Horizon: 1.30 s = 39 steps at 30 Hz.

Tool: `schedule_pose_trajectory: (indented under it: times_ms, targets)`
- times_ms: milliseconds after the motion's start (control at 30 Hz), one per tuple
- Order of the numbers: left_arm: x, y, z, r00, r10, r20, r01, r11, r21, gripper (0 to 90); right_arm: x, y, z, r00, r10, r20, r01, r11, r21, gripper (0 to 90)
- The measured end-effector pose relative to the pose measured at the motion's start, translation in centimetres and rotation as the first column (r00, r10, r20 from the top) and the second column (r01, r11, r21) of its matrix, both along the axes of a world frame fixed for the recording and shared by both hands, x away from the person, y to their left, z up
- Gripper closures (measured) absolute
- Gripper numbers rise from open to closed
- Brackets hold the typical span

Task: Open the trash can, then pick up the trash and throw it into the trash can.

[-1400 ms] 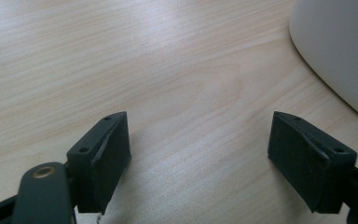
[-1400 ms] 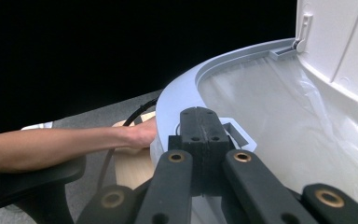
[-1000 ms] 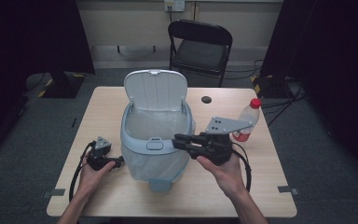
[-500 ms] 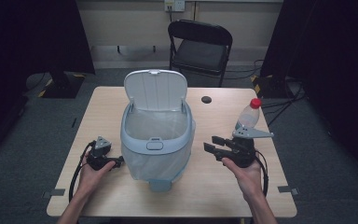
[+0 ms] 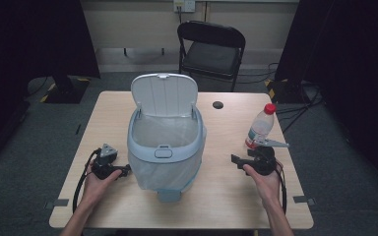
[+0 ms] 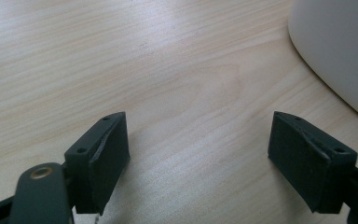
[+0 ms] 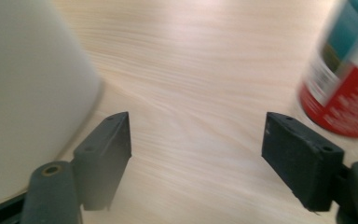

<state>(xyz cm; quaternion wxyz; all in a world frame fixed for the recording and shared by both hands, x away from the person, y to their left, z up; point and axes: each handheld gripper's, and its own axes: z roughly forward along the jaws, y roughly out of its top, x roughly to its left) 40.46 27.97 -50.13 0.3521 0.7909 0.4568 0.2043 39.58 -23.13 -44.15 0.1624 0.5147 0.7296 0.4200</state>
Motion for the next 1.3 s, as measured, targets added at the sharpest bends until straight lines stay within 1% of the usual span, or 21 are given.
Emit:
schedule_pose_trajectory:
  times_ms: [33, 133, 200, 267, 300, 367, 400, 467, 500, 533, 600, 633, 767, 833, 867, 900, 1000, 1133, 1200, 1233, 1300]
  targets:
    - [0.0, 0.0, 0.0, 1.0000, 0.000, 0.000, 0.000, 1.0000, 0.000, 19.8, 0.4, -1.3, -1.0, 0.9985, -0.053, -0.011, 0.053, 0.998, -0.020, 19.3]
    - [0.0, 0.0, 0.0, 1.0000, 0.000, 0.000, 0.000, 1.0000, 0.000, 19.8, 1.0, -2.5, -1.7, 0.9950, -0.099, -0.015, 0.099, 0.994, -0.036, 17.0]
    - [0.0, 0.0, 0.0, 1.0000, -0.001, 0.000, 0.001, 1.0000, 0.000, 19.8, 1.5, -3.0, -1.9, 0.9918, -0.128, -0.007, 0.127, 0.990, -0.062, 15.8]
    - [0.0, 0.0, 0.0, 1.0000, 0.000, 0.000, 0.000, 1.0000, 0.000, 19.8, 2.0, -3.4, -2.2, 0.9901, -0.140, 0.006, 0.140, 0.988, -0.072, 15.7]
    - [0.0, 0.0, 0.0, 1.0000, 0.000, 0.000, 0.000, 1.0000, 0.000, 19.8, 2.3, -3.6, -2.3, 0.9888, -0.149, -0.009, 0.148, 0.986, -0.077, 15.2]
    - [0.0, 0.0, 0.0, 1.0000, -0.001, 0.000, 0.001, 1.0000, 0.000, 19.7, 2.6, -3.6, -2.3, 0.9877, -0.156, -0.006, 0.155, 0.984, -0.082, 15.2]
    - [0.0, 0.0, 0.0, 1.0000, 0.000, 0.000, 0.000, 1.0000, 0.000, 19.8, 3.2, -3.6, -2.1, 0.9874, -0.158, 0.015, 0.158, 0.980, -0.124, 14.9]
    - [0.0, 0.0, 0.0, 1.0000, -0.001, 0.000, 0.001, 1.0000, 0.000, 19.8, 3.6, -3.7, -2.0, 0.9873, -0.158, 0.021, 0.159, 0.979, -0.130, 15.4]
    - [0.0, 0.0, 0.0, 1.0000, 0.000, 0.000, 0.000, 1.0000, 0.000, 19.8, 4.0, -3.8, -1.9, 0.9855, -0.169, 0.011, 0.169, 0.975, -0.145, 14.4]
    - [0.0, 0.0, 0.0, 1.0000, 0.000, 0.000, 0.000, 1.0000, 0.000, 19.8, 4.0, -3.8, -1.9, 0.9855, -0.169, 0.011, 0.169, 0.975, -0.145, 14.4]
    - [0.0, 0.0, 0.0, 1.0000, 0.000, 0.000, 0.000, 1.0000, 0.000, 19.8, 4.7, -4.3, -1.8, 0.9827, -0.185, 0.011, 0.185, 0.975, -0.121, 15.2]
    - [0.0, 0.0, 0.0, 1.0000, 0.000, 0.000, 0.000, 1.0000, 0.000, 19.8, 4.9, -4.4, -1.7, 0.9815, -0.190, 0.026, 0.192, 0.975, -0.116, 14.7]
    - [0.0, 0.0, 0.0, 1.0000, -0.001, 0.000, 0.001, 1.0000, 0.000, 19.7, 5.7, -4.5, -1.7, 0.9812, -0.188, 0.042, 0.192, 0.973, -0.128, 14.5]
    - [0.0, 0.0, 0.0, 1.0000, -0.001, 0.000, 0.001, 1.0000, 0.000, 19.8, 6.2, -4.5, -1.7, 0.9802, -0.193, 0.044, 0.197, 0.973, -0.123, 14.6]
    - [0.0, 0.0, 0.0, 1.0000, 0.000, 0.000, 0.000, 1.0000, 0.000, 19.8, 6.4, -4.5, -1.7, 0.9794, -0.193, 0.058, 0.199, 0.973, -0.118, 14.7]
    - [0.0, 0.0, 0.0, 1.0000, 0.000, 0.000, 0.000, 1.0000, 0.000, 19.8, 6.6, -4.5, -1.9, 0.9788, -0.192, 0.072, 0.199, 0.973, -0.115, 14.8]
    - [0.0, 0.0, 0.0, 1.0000, 0.000, 0.000, 0.000, 1.0000, 0.001, 19.7, 7.1, -4.6, -2.6, 0.9776, -0.197, 0.073, 0.205, 0.972, -0.114, 14.0]
    - [0.0, 0.0, 0.0, 1.0000, 0.000, 0.000, 0.000, 1.0000, 0.000, 19.8, 7.7, -4.7, -3.0, 0.9733, -0.207, 0.100, 0.217, 0.971, -0.100, 14.8]
    - [0.0, 0.0, 0.0, 1.0000, 0.000, 0.000, 0.000, 1.0000, 0.000, 19.8, 7.9, -4.8, -3.3, 0.9716, -0.215, 0.099, 0.225, 0.969, -0.101, 18.2]
    - [0.0, 0.0, 0.0, 1.0000, 0.000, 0.000, 0.000, 1.0000, 0.000, 19.8, 7.9, -4.8, -3.4, 0.9720, -0.214, 0.097, 0.223, 0.970, -0.097, 24.7]
    - [0.0, 0.0, 0.0, 1.0000, 0.000, 0.000, 0.000, 1.0000, 0.001, 19.8, 7.9, -4.8, -3.5, 0.9704, -0.216, 0.108, 0.226, 0.969, -0.096, 26.5]
